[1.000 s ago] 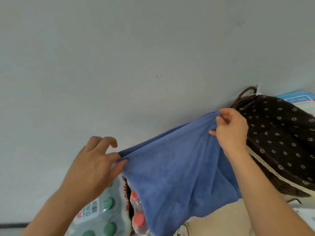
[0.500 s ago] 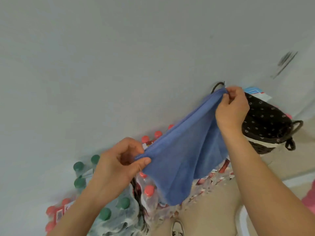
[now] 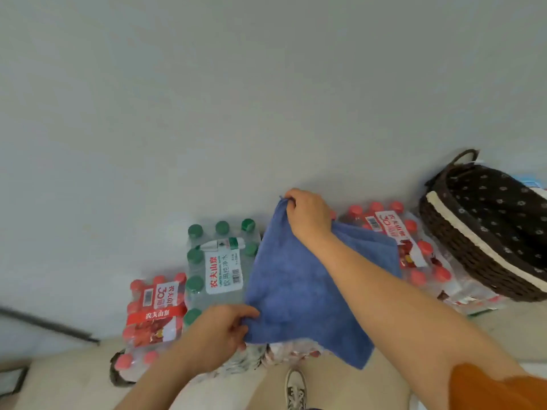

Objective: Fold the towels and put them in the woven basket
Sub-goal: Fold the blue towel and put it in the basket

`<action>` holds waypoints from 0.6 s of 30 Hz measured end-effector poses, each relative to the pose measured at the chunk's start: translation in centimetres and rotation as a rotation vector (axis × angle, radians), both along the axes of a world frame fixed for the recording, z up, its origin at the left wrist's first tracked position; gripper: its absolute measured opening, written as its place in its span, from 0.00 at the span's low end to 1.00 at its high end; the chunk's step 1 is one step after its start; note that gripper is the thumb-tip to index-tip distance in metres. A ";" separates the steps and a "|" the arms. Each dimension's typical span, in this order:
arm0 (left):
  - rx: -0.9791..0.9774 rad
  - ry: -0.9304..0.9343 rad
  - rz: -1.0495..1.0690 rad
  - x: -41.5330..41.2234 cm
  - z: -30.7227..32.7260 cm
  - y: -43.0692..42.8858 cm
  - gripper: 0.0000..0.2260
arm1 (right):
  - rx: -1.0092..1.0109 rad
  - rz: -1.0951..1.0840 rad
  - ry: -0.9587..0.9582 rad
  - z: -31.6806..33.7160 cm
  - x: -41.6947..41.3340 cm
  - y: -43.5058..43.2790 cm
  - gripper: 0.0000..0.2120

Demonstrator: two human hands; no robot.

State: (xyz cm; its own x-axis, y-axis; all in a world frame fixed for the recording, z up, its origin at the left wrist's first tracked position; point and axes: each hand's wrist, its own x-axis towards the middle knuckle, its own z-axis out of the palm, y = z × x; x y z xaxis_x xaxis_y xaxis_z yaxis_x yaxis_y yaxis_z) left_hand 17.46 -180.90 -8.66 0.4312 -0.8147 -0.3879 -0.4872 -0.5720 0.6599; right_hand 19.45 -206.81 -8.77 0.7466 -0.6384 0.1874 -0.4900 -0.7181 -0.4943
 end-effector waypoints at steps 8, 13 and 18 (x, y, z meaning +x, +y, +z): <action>0.044 0.182 0.191 -0.2 -1.7 3.5 0.21 | 0.069 0.236 -0.007 -3.0 3.9 4.4 0.14; 0.065 0.172 0.208 -0.5 -0.8 6.4 0.23 | 0.087 0.278 -0.111 -3.1 4.8 6.3 0.12; 0.257 0.062 0.191 -0.3 -0.4 7.6 0.17 | 0.083 0.451 0.060 -4.3 5.0 7.8 0.12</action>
